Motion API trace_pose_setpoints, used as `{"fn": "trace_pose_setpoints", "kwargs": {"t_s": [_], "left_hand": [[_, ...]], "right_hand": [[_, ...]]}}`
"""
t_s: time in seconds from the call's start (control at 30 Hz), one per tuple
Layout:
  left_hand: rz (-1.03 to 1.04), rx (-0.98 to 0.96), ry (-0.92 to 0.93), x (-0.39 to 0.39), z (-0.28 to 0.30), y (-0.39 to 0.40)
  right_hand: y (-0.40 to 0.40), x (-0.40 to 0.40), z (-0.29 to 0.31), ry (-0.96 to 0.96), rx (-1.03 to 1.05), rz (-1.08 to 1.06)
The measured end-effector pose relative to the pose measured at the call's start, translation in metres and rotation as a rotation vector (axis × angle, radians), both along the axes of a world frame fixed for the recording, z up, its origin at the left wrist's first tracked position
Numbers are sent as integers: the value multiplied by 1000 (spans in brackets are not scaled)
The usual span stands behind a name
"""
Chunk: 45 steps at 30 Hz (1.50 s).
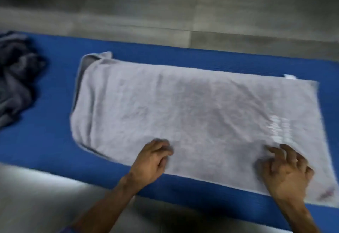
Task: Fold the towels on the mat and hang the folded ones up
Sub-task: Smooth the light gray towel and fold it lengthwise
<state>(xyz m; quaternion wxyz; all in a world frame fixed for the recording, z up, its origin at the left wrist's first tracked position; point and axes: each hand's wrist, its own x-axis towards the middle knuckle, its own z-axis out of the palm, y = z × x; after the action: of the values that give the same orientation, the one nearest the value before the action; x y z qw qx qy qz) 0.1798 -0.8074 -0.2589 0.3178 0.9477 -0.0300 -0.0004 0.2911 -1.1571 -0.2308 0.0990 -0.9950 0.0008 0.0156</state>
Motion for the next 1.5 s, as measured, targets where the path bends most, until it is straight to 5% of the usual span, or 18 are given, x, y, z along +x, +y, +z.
{"fn": "trace_pose_setpoints", "kwargs": {"t_s": [0.33,0.47,0.63,0.8,0.93,1.07,1.2,1.3,1.4,1.5], "left_hand": [[1011,170,14,-56,14,160],[1392,-141,218,-55,8,207],[1356,-271,307,-40,11,222],[1454,-684,-48,-43,19,210],[1370,-1156,55,-49,31,214],[1366,-1297,6,-50,33,238],[1548,-1274,-310,-53,42,248],[1624,-1037,-459,-73,40,249],[1666,-640,-300,-98,25,246],[1495,-97,-3,-115,15,238]], "right_hand": [[258,29,-22,51,261,828],[373,43,-12,175,387,965],[493,83,2,367,596,898],[571,109,18,395,826,553],[584,111,7,612,659,542],[595,115,4,713,613,442],[598,117,9,714,685,422],[600,121,10,601,803,463],[602,120,7,626,846,458],[608,117,1,486,753,470]]}}
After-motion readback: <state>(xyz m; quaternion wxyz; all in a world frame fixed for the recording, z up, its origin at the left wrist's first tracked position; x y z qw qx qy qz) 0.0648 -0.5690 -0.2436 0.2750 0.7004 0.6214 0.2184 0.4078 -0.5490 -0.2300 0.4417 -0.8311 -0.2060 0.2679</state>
